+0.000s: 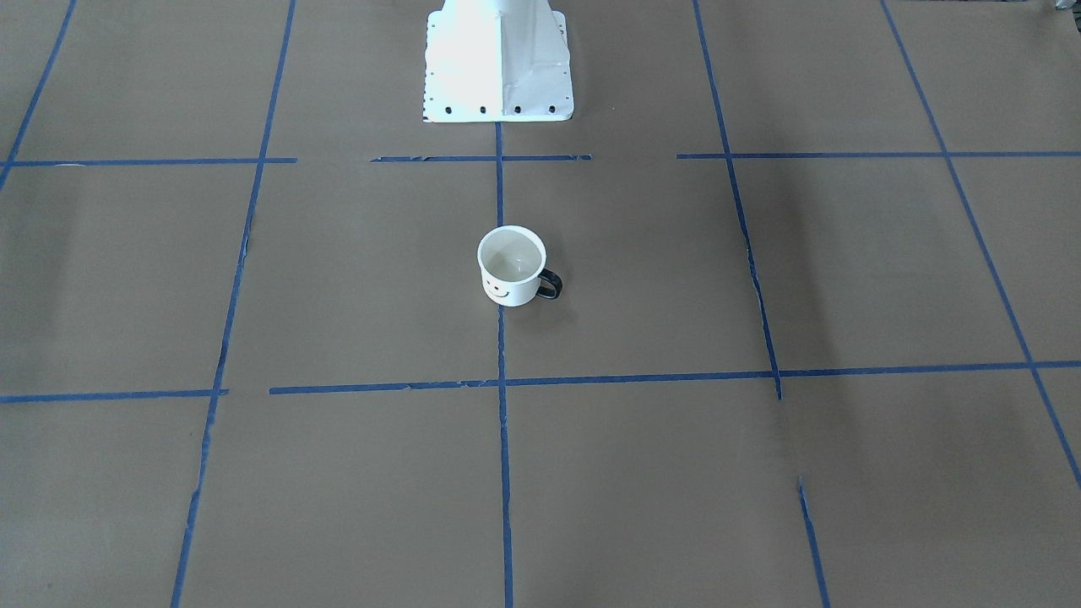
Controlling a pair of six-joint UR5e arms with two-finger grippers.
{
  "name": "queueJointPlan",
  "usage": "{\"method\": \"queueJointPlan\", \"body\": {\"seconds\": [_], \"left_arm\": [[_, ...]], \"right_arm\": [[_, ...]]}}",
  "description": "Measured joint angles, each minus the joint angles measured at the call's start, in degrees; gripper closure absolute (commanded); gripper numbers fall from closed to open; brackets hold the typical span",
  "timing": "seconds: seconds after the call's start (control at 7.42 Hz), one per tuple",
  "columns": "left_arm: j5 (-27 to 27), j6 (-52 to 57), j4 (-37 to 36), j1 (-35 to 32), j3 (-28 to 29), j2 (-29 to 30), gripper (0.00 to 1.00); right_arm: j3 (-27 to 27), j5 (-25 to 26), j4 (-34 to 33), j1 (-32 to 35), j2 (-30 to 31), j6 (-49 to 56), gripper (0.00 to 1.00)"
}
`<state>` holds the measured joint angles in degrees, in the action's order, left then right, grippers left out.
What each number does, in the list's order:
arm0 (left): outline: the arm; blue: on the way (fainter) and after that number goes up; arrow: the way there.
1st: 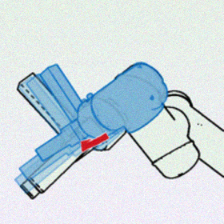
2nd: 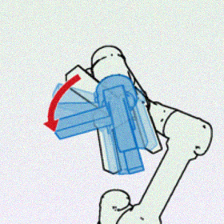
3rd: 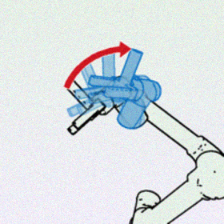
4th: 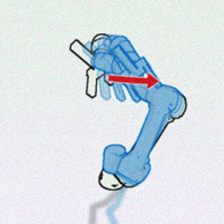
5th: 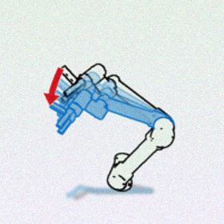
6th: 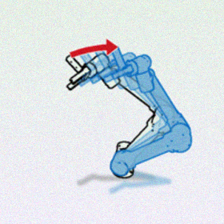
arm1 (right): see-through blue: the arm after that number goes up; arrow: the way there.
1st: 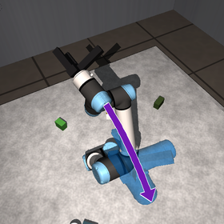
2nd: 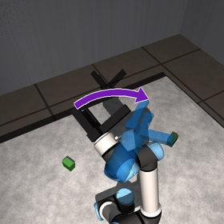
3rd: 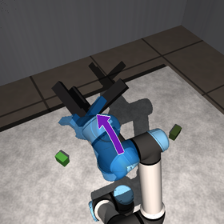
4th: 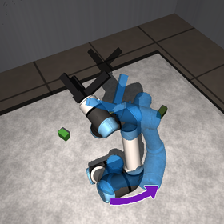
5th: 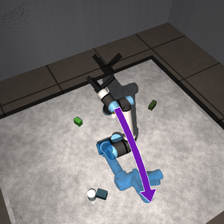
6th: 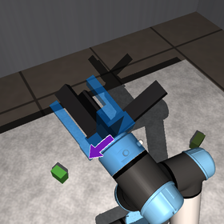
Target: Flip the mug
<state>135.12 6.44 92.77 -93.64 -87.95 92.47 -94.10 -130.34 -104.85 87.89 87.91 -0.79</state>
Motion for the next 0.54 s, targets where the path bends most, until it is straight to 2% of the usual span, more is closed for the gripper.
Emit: {"method": "queueJointPlan", "body": {"seconds": [0.54], "left_arm": [[-0.33, 0.17, 4.45, 0.11, 1.96, -0.27, 0.0]], "right_arm": [[-0.03, 0.0, 0.0, 0.0, -0.02, 0.0, 0.0]]}}
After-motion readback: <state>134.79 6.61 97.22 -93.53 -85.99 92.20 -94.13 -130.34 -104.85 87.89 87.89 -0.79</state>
